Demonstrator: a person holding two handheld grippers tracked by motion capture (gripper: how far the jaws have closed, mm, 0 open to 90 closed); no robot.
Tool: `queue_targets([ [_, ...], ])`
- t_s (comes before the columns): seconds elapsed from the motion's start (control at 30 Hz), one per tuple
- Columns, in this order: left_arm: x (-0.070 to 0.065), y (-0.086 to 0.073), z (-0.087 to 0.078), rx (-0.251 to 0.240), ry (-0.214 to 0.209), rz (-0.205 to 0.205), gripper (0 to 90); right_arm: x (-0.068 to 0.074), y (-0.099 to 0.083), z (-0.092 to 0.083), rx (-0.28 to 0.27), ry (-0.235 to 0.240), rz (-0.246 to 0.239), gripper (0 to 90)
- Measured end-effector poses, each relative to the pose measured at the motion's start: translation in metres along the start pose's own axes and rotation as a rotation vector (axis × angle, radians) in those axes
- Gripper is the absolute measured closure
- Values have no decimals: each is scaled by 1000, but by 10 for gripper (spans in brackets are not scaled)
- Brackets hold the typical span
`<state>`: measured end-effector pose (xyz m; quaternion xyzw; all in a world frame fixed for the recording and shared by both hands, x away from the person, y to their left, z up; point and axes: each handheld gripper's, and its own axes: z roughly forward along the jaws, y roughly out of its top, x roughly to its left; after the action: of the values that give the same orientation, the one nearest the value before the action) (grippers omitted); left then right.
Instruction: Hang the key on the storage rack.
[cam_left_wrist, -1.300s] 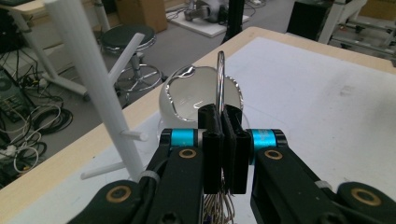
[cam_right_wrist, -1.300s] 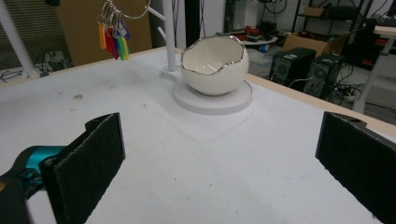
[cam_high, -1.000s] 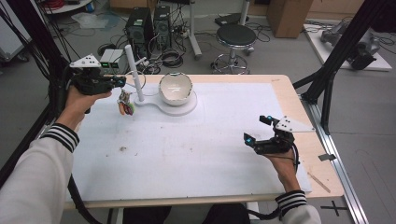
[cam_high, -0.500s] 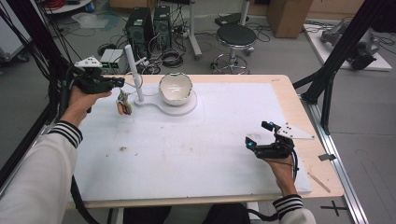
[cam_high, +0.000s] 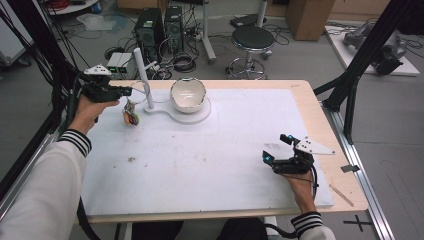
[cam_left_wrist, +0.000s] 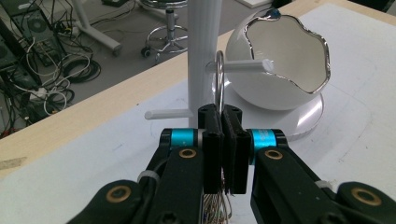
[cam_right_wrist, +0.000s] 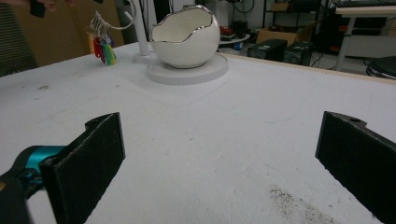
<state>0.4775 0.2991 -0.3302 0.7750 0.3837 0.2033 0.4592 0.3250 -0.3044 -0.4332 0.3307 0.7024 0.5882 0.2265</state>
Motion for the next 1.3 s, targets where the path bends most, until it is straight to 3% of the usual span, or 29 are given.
queue_targets([
  [0.2, 1, -3, 7, 28, 7, -13, 864, 0, -1, 1, 18, -2, 3, 9],
  [0.33, -1, -4, 9, 38, 13, 5, 853, -1, -1, 0, 12, -9, 4, 9],
  [0.47, -4, -7, 5, -22, 27, 30, 725, -1, -3, -1, 15, -14, 7, 9],
  [0.57, -9, -8, -5, -10, -9, 17, 578, -3, -3, -1, 13, -19, -2, 9],
  [0.63, -19, -13, -19, -74, 0, 43, 503, -2, -5, -1, 13, -16, 5, 9],
  [0.7, -27, -18, -33, -123, -20, 68, 444, -2, -6, -3, 9, -10, 12, 9],
  [0.77, -36, -24, -45, -167, -24, 78, 316, -3, -7, -2, 7, -5, 10, 9],
  [0.93, -55, -41, -65, -234, -22, 90, 53, -2, -7, -1, -8, 4, 17, 9],
  [1.03, -64, -56, -73, -280, -22, 97, 17, -2, -6, -2, -22, 11, 13, 9],
  [1.1, -70, -69, -76, -311, -24, 80, 17, -1, -6, -2, -33, 20, 12, 9],
  [1.3, -84, -107, -75, -340, -13, 72, 17, 0, -8, 2, -52, 37, 4, 9],
])
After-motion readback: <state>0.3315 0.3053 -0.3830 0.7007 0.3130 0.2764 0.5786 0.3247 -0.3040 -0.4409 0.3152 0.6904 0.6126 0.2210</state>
